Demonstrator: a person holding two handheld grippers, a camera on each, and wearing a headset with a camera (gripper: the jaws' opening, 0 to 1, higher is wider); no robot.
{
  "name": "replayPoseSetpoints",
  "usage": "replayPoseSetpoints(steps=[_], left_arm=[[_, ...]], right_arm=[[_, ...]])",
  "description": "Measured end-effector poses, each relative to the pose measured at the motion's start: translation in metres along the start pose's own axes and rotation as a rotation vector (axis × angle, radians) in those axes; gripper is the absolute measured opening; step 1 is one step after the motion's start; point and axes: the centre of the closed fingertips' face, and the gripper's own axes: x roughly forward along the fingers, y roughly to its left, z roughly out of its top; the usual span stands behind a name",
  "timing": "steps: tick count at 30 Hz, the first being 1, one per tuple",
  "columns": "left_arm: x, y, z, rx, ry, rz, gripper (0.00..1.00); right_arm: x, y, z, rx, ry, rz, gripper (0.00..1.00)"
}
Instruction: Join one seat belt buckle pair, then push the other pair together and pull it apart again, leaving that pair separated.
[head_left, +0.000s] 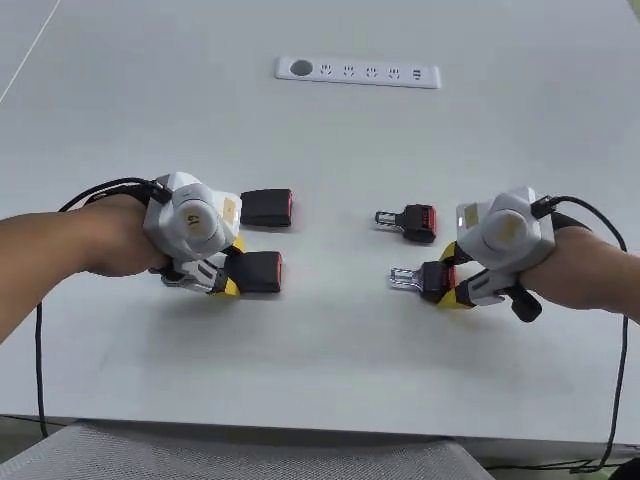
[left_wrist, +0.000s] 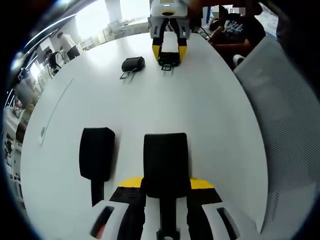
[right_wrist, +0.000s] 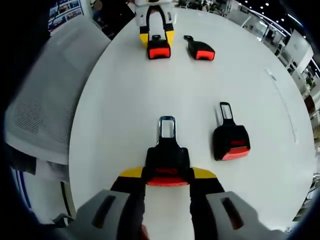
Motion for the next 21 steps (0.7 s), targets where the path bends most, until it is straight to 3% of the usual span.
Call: replayPoseSetpoints(steps=[13,21], left_arm=[[0.0,-0.001,0.0,0.004,0.005,0.001,0.32],[0.0,-0.001,0.0,0.003,0.009,0.003,0.32]], right_arm=[[0.005,-0.005,0.002,0.034,-0.006,-0.004,0.34],[0.02,-0.003,0.038,0.029,-0.06,-0.007,0.34]])
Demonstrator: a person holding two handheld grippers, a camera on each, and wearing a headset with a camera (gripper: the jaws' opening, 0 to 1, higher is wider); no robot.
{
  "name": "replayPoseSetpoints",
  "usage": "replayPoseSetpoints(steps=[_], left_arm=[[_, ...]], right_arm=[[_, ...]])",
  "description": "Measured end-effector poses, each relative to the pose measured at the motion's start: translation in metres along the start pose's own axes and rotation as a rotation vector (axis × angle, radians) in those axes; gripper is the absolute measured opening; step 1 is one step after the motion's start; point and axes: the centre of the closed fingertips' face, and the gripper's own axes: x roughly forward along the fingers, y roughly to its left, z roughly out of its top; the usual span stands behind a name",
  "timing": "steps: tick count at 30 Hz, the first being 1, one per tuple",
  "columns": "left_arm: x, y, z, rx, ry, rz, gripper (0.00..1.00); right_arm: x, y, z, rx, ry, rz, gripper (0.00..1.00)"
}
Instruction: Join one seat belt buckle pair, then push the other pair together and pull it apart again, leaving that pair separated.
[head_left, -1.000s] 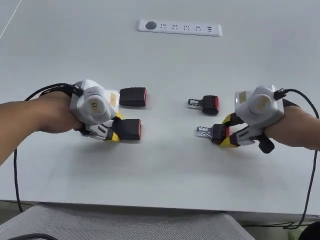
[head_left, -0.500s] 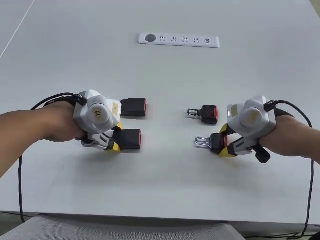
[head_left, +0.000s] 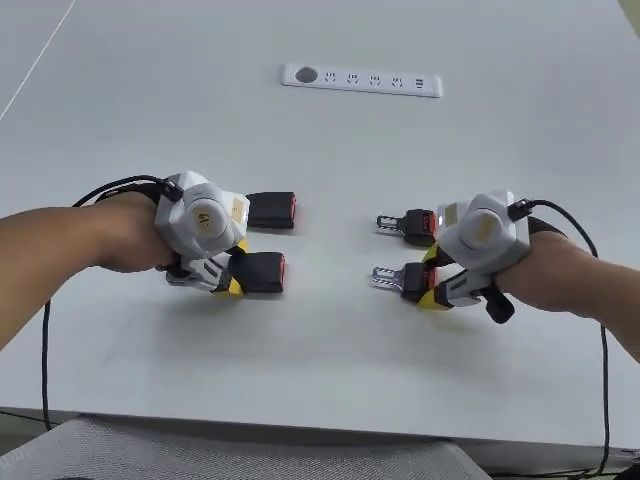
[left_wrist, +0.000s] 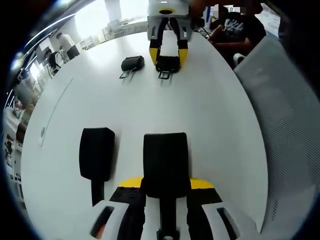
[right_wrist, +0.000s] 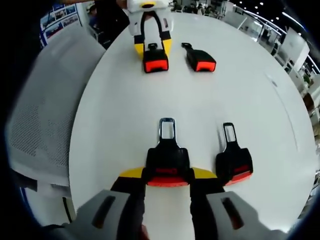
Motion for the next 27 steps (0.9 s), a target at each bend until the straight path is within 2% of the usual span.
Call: replayPoseSetpoints(steps=[8,13,19,27], left_arm=[[0.0,0.0,0.0,0.011,-0.01,-0.009,0.32],[0.007,0.007,-0.006,0.014,-0.005,-0.014,0.32],[0.011,0.011,-0.009,0.012,-0.001,-0.01,0.32],[0.012,0.012,-0.01,0.014,0.005,-0.006,0.32]], right_arm=[[0.014,0.001,0.029,0.009,-0.042,-0.009,0.34],[0.022,0.004,0.047,-0.001,-0.064,-0.004,0.34],[0.032,0.009,0.068,-0.025,-0.069,0.004,0.34],[0.04,0.011,0.086,-0.052,-0.064,0.014,0.34]])
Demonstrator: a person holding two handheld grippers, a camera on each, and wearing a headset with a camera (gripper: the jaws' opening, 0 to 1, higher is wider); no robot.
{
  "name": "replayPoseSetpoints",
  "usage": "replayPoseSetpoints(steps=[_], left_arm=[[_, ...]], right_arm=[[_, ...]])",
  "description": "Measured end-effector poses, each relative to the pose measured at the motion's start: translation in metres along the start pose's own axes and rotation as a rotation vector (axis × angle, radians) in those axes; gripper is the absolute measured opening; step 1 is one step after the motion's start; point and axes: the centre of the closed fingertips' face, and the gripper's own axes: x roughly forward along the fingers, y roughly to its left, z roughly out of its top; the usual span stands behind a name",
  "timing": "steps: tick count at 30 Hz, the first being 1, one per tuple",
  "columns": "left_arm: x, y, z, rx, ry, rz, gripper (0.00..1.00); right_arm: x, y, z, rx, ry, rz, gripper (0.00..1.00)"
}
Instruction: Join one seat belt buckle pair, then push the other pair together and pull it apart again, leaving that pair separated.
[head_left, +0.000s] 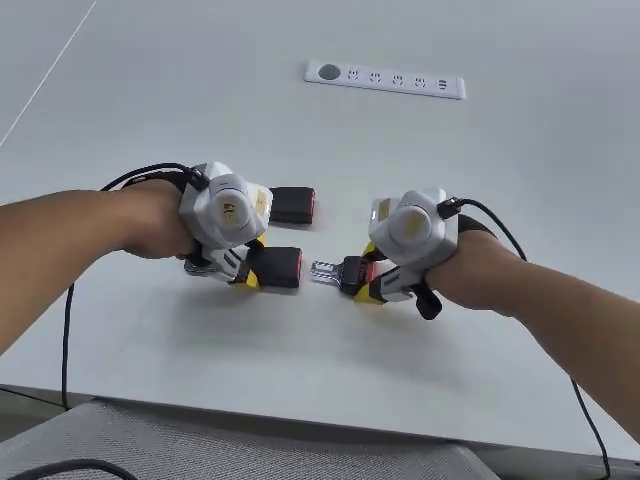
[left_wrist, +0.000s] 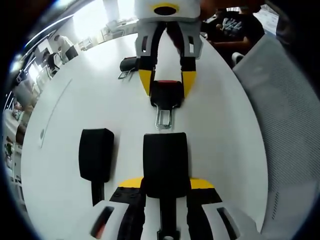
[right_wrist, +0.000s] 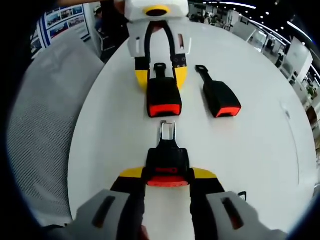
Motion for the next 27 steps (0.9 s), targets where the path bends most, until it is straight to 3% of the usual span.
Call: replayPoseSetpoints(steps=[12,27], left_arm=[[0.001,0.0,0.0,0.002,0.011,0.003,0.32],[0.001,-0.001,0.001,0.012,0.013,-0.002,0.32]], right_arm=[[0.005,0.001,0.009,-0.033,0.034,0.01,0.34],[0.01,0.0,0.019,-0.049,0.002,0.009,0.34]])
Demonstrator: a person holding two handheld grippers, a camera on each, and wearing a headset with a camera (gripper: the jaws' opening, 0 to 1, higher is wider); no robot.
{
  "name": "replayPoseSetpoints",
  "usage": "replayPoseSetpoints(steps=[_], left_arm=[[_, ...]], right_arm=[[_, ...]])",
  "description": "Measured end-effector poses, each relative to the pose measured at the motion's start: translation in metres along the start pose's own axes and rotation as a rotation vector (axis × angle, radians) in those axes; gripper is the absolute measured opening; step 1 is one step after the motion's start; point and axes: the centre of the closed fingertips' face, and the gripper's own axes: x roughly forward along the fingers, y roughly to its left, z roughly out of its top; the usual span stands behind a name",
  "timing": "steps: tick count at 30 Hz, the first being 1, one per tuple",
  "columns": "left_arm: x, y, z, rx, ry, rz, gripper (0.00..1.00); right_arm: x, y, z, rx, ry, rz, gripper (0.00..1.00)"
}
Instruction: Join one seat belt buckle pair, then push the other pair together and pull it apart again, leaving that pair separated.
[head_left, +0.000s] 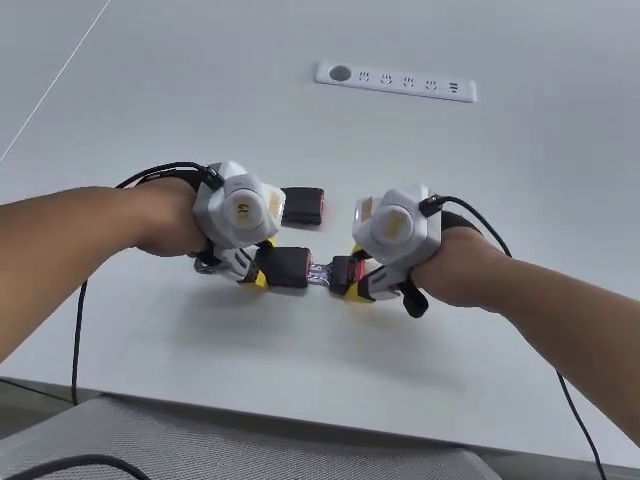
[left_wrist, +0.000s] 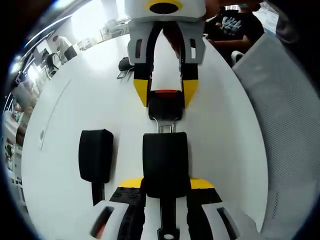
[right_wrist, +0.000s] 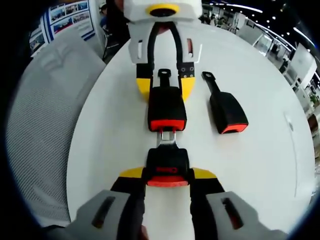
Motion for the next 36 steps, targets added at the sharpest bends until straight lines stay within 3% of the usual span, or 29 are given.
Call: replayPoseSetpoints(steps=[5,17,36], left_arm=[[-0.001,0.0,0.001,0.02,-0.003,0.0,0.31],[-0.001,0.001,0.0,0.003,-0.025,0.004,0.31],[-0.003,-0.001,0.001,0.001,-0.01,0.012,0.31]], right_arm=[[0.002,0.0,0.002,-0.008,0.006,-0.009,0.33],[0.006,-0.001,0.01,0.0,-0.007,-0.023,0.31],[0.006,-0.002,0.012,0.008,-0.003,-0.044,0.31]])
